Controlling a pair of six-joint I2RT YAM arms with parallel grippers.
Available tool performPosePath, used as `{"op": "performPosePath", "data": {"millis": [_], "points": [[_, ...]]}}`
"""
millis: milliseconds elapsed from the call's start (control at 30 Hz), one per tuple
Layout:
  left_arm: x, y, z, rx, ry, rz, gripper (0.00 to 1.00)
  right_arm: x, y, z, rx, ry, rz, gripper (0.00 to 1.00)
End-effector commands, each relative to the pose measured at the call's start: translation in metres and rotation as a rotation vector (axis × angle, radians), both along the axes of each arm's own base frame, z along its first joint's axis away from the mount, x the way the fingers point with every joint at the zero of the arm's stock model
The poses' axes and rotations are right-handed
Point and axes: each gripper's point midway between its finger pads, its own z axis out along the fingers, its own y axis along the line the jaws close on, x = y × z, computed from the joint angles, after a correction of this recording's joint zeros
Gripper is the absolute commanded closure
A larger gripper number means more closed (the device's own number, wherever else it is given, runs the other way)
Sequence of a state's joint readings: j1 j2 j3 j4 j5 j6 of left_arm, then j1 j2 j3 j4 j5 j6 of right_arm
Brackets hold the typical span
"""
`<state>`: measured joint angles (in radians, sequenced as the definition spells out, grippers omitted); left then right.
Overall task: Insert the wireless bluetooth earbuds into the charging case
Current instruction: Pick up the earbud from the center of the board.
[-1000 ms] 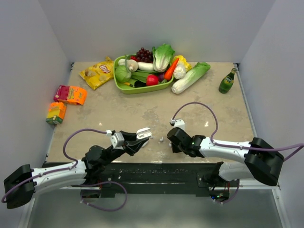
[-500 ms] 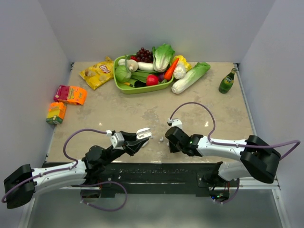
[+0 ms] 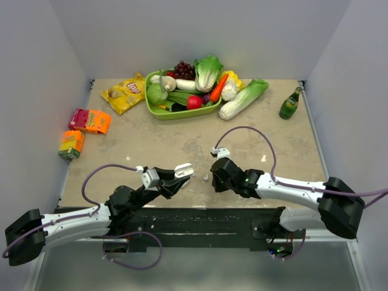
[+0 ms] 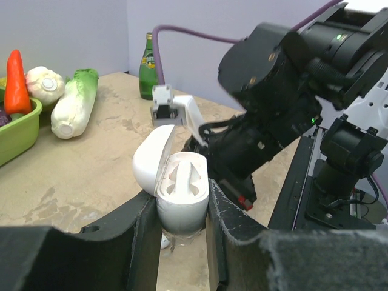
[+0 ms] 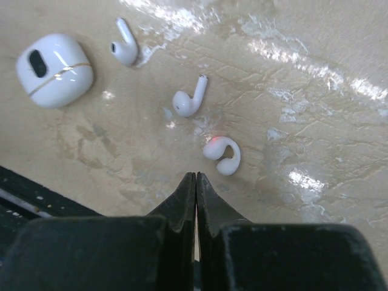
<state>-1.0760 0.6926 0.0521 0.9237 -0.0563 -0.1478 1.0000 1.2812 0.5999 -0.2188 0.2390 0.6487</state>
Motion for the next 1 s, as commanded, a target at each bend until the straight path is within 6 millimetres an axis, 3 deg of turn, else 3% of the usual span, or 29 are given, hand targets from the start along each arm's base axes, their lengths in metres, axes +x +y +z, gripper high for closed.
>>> {"op": "performPosePath", "data": {"millis": [0, 67, 100, 200, 300, 533, 967], "points": [[-0.004, 0.002, 0.010, -0.058, -0.018, -0.013, 1.00, 0.011, 0.009, 0.049, 0.053, -0.083, 0.031, 0.95], [-0.004, 0.002, 0.011, -0.061, -0.019, -0.012, 1.00, 0.019, 0.002, 0.056, 0.030, -0.133, 0.010, 0.89], [-0.004, 0.002, 0.011, -0.061, -0.019, -0.011, 1.00, 0.024, -0.002, 0.057, 0.005, -0.155, -0.009, 0.82], [-0.005, 0.001, 0.011, -0.060, -0.015, -0.016, 1.00, 0.031, -0.006, 0.040, -0.048, -0.142, -0.014, 0.64], [-0.005, 0.001, 0.010, -0.058, -0.011, -0.019, 1.00, 0.033, -0.007, 0.020, -0.079, -0.124, -0.022, 0.54], [-0.005, 0.002, 0.009, -0.055, -0.008, -0.016, 1.00, 0.036, -0.018, 0.008, -0.083, -0.133, -0.077, 0.50], [-0.006, -0.001, 0.006, -0.050, -0.001, -0.028, 1.00, 0.038, -0.024, -0.001, -0.087, -0.107, -0.085, 0.55]]}}
